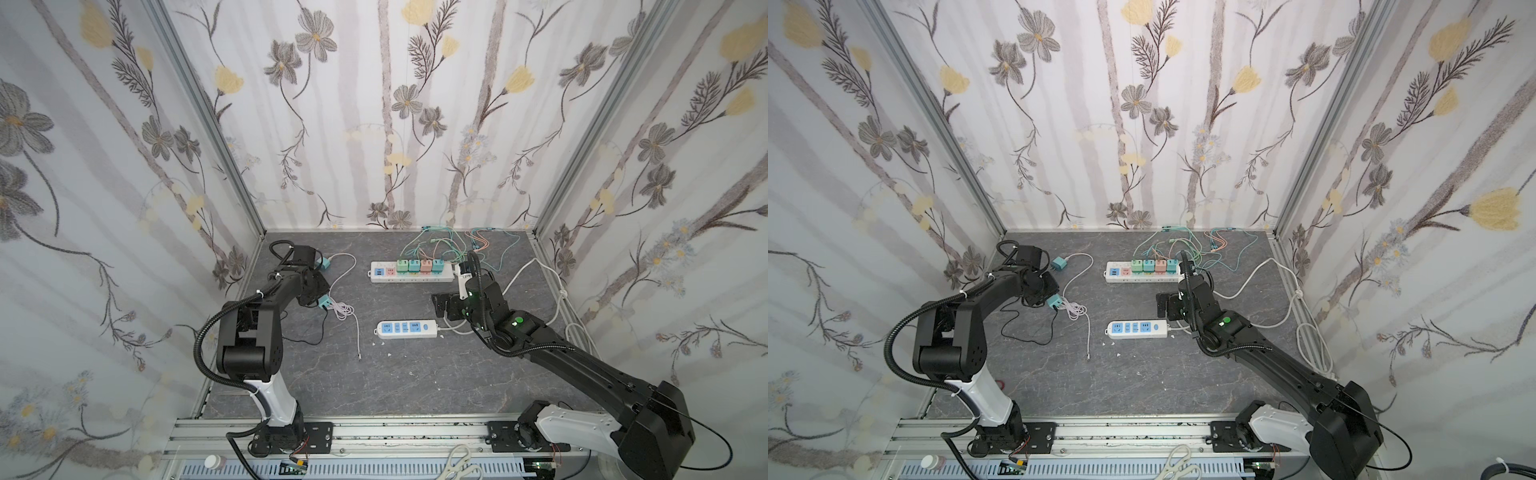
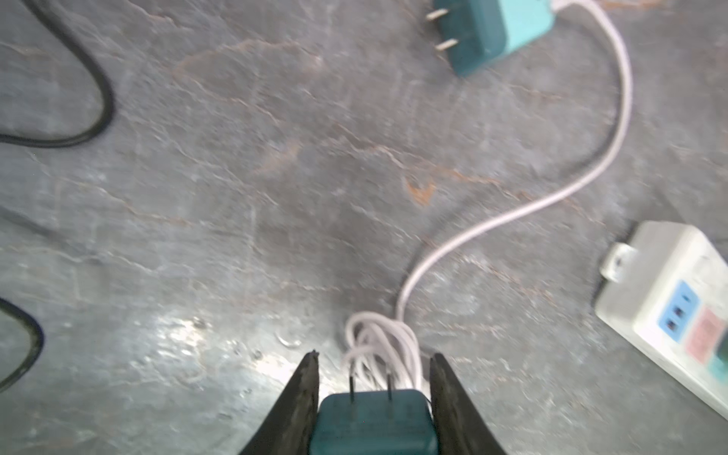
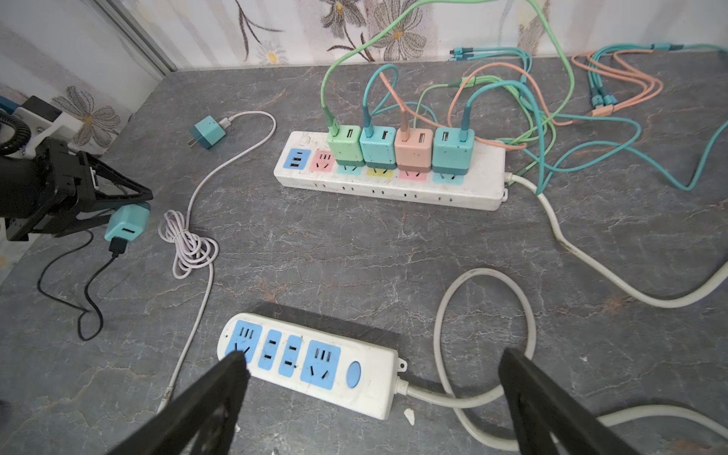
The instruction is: Insert the plug
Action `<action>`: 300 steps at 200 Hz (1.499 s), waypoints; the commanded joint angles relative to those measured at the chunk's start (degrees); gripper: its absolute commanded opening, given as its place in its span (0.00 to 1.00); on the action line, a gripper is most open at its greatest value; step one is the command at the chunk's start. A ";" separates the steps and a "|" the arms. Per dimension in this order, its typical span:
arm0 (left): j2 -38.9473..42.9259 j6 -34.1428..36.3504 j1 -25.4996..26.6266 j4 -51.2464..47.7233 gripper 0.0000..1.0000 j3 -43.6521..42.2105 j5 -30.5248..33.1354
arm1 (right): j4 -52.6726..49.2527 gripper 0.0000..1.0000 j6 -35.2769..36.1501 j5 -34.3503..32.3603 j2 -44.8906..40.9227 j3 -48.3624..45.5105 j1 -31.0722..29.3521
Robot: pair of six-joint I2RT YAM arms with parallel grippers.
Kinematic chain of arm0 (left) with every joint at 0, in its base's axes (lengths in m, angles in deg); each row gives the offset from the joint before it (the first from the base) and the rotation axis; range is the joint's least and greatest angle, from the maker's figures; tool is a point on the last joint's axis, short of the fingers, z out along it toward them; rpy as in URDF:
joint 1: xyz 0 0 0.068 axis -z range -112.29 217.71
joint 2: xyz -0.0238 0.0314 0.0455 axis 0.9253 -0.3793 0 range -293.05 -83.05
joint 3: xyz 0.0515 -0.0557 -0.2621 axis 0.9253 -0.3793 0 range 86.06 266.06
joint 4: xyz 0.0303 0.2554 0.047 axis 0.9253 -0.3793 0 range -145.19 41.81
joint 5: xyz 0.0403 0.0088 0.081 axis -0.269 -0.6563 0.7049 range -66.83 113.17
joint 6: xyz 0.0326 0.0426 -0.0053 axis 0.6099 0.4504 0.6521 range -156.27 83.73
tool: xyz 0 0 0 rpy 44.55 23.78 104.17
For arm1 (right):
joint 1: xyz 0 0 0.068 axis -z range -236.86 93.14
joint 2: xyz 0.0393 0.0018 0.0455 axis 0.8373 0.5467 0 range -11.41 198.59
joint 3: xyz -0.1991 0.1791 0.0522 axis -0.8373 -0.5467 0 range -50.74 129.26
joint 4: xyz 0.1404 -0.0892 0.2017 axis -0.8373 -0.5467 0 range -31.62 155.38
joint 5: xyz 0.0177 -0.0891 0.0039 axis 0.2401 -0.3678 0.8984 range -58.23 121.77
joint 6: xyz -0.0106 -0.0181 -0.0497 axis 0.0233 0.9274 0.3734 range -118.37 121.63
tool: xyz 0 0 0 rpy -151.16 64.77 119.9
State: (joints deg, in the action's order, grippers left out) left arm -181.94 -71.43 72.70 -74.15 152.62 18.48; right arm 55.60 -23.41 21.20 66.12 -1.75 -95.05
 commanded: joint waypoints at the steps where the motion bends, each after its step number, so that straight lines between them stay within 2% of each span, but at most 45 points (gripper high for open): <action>1: 3.74 -5.07 3.32 4.17 0.26 -1.71 1.94 | 7.16 0.99 -8.55 2.84 2.53 0.27 -0.12; 27: 7.94 -8.49 9.22 10.15 0.27 -4.17 0.97 | 13.04 1.00 -14.86 6.09 5.74 0.06 -0.97; 51: 8.26 -9.56 14.58 10.51 0.28 -2.33 0.87 | 21.47 0.99 -18.68 6.96 7.92 -1.37 -2.88; 71: 8.18 -12.14 18.03 13.53 0.28 -2.02 -0.60 | 27.01 0.99 -19.44 7.30 10.30 -1.10 -4.60; 112: 8.40 -17.70 22.78 15.19 0.28 -1.27 2.33 | 39.77 0.95 -18.47 7.33 16.48 -1.58 -9.01; 150: 9.42 -21.87 23.92 17.77 0.28 -2.58 3.84 | 53.17 0.89 -19.48 6.07 22.13 -2.79 -11.60; 188: 10.28 -24.95 23.92 18.78 0.28 -2.57 3.60 | 66.25 0.76 -22.30 5.92 29.67 -3.68 -12.17; 202: 11.13 -26.02 23.92 18.98 0.28 -3.26 4.64 | 67.96 0.71 -23.04 4.16 31.25 -3.51 -12.28; 215: 12.22 -27.33 23.92 20.14 0.28 -4.59 5.62 | 68.62 0.72 -22.91 1.47 32.12 -3.46 -12.51; 233: 13.17 -28.38 23.92 21.03 0.28 -5.47 6.01 | 72.18 0.65 -21.73 0.37 33.84 -3.38 -12.60; 259: 13.44 -30.49 23.92 22.45 0.29 -6.20 4.94 | 77.82 0.60 -22.53 1.23 37.71 -1.95 -12.60; 300: 13.29 -31.22 23.92 23.70 0.29 -6.73 4.36 | 75.61 0.57 -21.18 2.55 38.98 0.38 -12.61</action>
State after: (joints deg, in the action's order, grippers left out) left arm -168.93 -101.04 96.64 -53.84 146.31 22.90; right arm 128.17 -45.33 23.30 104.53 -2.60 -107.62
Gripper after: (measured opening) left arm 0.402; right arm 0.591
